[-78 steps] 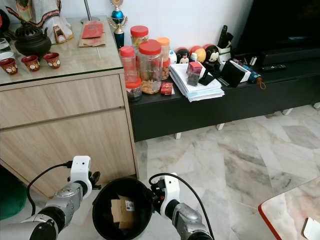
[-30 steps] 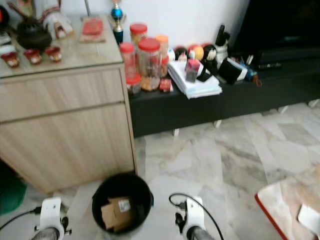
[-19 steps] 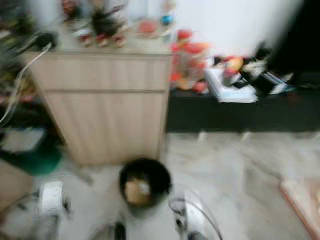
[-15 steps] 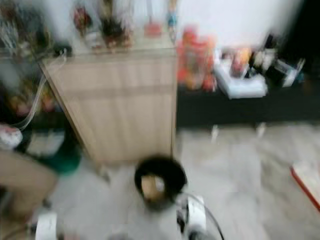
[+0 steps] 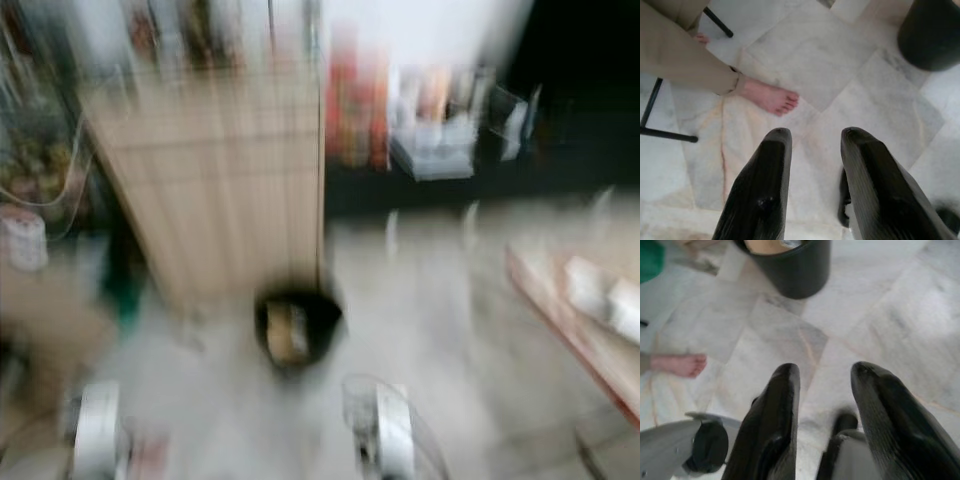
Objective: Picking trash to rubbish bin
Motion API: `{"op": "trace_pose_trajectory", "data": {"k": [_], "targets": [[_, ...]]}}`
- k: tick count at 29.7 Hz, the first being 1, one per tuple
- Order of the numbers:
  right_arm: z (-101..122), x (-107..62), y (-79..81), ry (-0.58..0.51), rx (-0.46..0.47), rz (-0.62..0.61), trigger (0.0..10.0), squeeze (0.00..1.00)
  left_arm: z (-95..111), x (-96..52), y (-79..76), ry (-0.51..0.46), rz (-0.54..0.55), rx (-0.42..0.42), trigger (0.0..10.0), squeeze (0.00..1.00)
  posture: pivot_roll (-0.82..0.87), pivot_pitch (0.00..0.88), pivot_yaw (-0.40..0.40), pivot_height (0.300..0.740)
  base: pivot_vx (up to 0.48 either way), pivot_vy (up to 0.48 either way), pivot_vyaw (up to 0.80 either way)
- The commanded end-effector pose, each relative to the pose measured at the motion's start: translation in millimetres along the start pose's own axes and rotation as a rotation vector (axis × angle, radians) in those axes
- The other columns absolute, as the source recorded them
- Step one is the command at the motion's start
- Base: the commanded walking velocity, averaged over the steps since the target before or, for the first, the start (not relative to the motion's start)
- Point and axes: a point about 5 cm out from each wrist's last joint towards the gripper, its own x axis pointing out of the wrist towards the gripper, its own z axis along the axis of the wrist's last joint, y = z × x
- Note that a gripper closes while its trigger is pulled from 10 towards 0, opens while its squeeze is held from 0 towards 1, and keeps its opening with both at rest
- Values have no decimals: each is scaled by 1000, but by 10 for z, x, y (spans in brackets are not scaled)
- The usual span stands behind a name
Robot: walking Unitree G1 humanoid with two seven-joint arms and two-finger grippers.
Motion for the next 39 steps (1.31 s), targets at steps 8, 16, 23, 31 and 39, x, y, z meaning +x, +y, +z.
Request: {"op": "trace_pose_trajectory", "data": {"k": [8, 16, 23, 31, 39], "targets": [[69, -4, -90, -30, 31, -50, 10000, 0, -27, -5, -90, 13, -35, 51, 10000, 0, 41, 0, -23, 740, 0, 0, 0], [59, -3, -87, -21, 34, -59, 10000, 0, -39, -7, -104, 21, -45, 52, 10000, 0, 44, 2, -18, 740, 0, 0, -641], [50, 0, -67, -19, 37, -55, 10000, 0, -96, -21, -22, 34, -17, 72, 10000, 0, 48, 0, -5, 740, 0, 0, -784], [32, 1, -44, -17, 32, -54, 10000, 0, -99, -21, 10, 36, -6, 84, 10000, 0, 45, 0, 3, 740, 0, 0, -735], [27, -1, -50, -13, 26, -56, 10000, 0, -81, -16, -6, 33, -13, 92, 10000, 0, 40, 0, 5, 740, 0, 0, -769]]}}
